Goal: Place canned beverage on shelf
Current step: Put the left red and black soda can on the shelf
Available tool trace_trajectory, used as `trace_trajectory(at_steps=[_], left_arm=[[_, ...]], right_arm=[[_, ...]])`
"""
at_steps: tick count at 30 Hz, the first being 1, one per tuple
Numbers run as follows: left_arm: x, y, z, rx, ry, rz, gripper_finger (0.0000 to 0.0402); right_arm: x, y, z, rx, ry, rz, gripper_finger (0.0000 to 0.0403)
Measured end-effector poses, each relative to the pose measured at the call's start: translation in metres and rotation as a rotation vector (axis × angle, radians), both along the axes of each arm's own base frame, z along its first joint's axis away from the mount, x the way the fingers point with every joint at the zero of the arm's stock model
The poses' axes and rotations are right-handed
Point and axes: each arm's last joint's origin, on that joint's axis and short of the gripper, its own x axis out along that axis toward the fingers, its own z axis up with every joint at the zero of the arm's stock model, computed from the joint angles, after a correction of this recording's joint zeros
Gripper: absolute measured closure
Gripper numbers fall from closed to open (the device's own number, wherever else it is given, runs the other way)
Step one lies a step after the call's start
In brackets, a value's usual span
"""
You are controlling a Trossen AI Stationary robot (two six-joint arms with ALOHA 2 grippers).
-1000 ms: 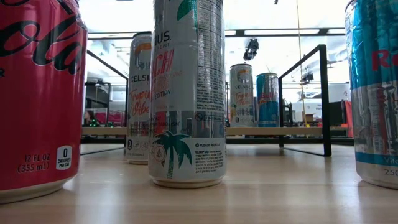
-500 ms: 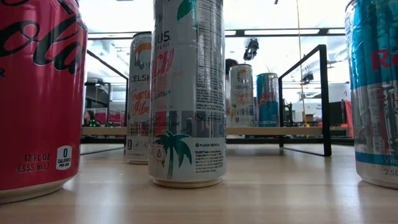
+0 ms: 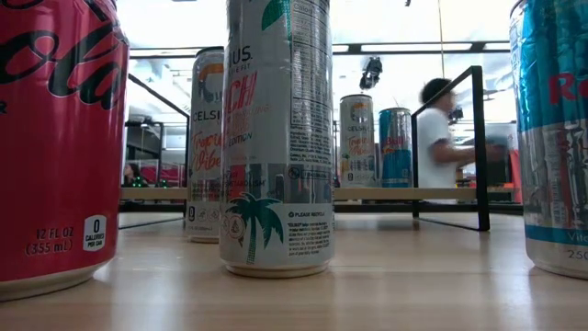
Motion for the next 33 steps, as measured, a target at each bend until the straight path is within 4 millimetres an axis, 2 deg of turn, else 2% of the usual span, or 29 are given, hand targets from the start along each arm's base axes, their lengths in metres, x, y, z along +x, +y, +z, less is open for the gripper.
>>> trace_trajectory(at_steps=[5,14,18,25,33], left_arm=[[0.002,0.001,0.028,0.022,-0.008,-0.028,0.012],[-0.001,0.017,0.086,0.143,-0.043,-0.086,0.012],[0.008,0.027,0.107,0.132,-0.116,-0.132,0.012],[0.032,0.059,0.133,0.191,-0.178,-0.277,0.012],[0.058,0.112,0.158,0.277,-0.208,-0.413,0.012]], right_arm=[[0.0,0.0,0.0,-0.006,0.001,0.004,0.0385],[0.0,0.0,0.0,-0.005,0.002,0.005,0.0385],[0.0,0.0,0.0,-0.004,0.003,0.006,0.0385],[0.0,0.001,0.0,0.01,0.012,0.025,0.0385],[0.0,0.001,0.0,0.009,0.016,0.032,0.0385]])
